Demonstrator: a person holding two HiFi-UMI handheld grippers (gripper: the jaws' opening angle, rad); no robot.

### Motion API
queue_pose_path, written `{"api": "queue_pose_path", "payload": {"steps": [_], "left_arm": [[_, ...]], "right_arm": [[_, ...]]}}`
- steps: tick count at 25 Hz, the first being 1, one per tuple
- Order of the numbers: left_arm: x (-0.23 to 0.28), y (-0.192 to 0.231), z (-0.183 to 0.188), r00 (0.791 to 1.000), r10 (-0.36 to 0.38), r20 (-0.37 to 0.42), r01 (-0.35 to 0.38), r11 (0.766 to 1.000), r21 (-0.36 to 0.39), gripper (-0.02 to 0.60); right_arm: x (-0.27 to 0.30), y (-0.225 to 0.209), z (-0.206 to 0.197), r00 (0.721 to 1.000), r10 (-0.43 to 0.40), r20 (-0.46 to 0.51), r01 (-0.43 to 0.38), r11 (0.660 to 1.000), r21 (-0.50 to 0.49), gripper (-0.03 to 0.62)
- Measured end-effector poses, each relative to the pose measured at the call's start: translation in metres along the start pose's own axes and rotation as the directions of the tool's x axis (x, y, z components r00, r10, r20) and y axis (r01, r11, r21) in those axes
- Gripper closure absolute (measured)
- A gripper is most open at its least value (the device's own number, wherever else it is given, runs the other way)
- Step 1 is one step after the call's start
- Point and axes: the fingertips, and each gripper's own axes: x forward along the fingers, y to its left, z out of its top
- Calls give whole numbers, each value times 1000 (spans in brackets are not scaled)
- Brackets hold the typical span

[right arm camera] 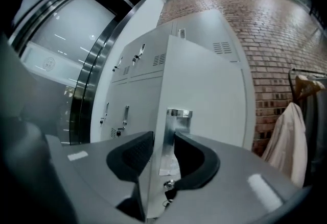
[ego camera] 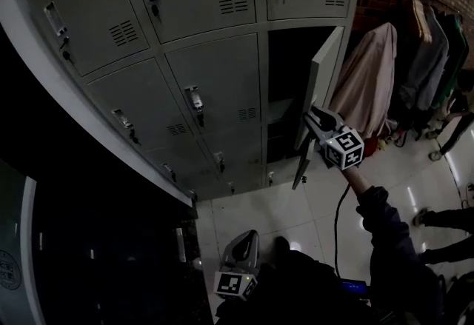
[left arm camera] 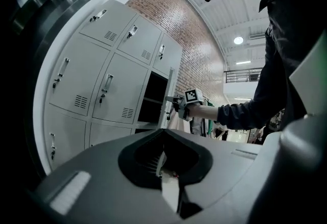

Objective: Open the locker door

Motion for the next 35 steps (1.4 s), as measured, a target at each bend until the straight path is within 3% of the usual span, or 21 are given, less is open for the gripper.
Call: {"api": "queue_pose_path", "payload": {"steps": [3,7,11,14,18,22,25,27,30,35], "left_arm": [[-19,-12,-5,1000,-17,2,17,1000,-8,563],[-45,-27,-25,999,-35,-26,34,999,-41,563],[-65,-46,-51,996,-64,-68,59,996,-72,563],[-69,-60,-59,993,-87,-77,82,994,-74,563],[-71,-78,-70,991,-107,-83,101,992,-70,563],[-72,-108,-76,988,-119,-93,116,992,-39,563],[-77,-137,-84,987,-132,-96,133,991,-2,563],[-85,-163,-89,986,-135,-97,137,990,15,563],[-113,-213,-96,989,-122,-78,124,992,22,563],[-164,-282,-119,993,-95,-67,94,995,-16,563]], "right_arm": [[-50,-18,-3,999,-52,-10,52,999,-4,470],[-75,-34,-2,988,-138,-62,134,989,-62,453],[-100,-33,-12,965,-247,-91,245,969,-34,494],[-136,19,-43,974,-187,-130,189,982,0,499],[-218,144,-114,977,-32,-210,53,994,98,506],[-308,226,-141,975,2,-220,54,967,247,525],[-365,256,-132,984,-11,-178,67,948,311,531],[-397,270,-112,991,-2,-132,38,962,270,533],[-454,282,-88,997,40,-67,-26,978,206,592],[-543,288,-75,997,76,-33,-70,986,154,594]]}}
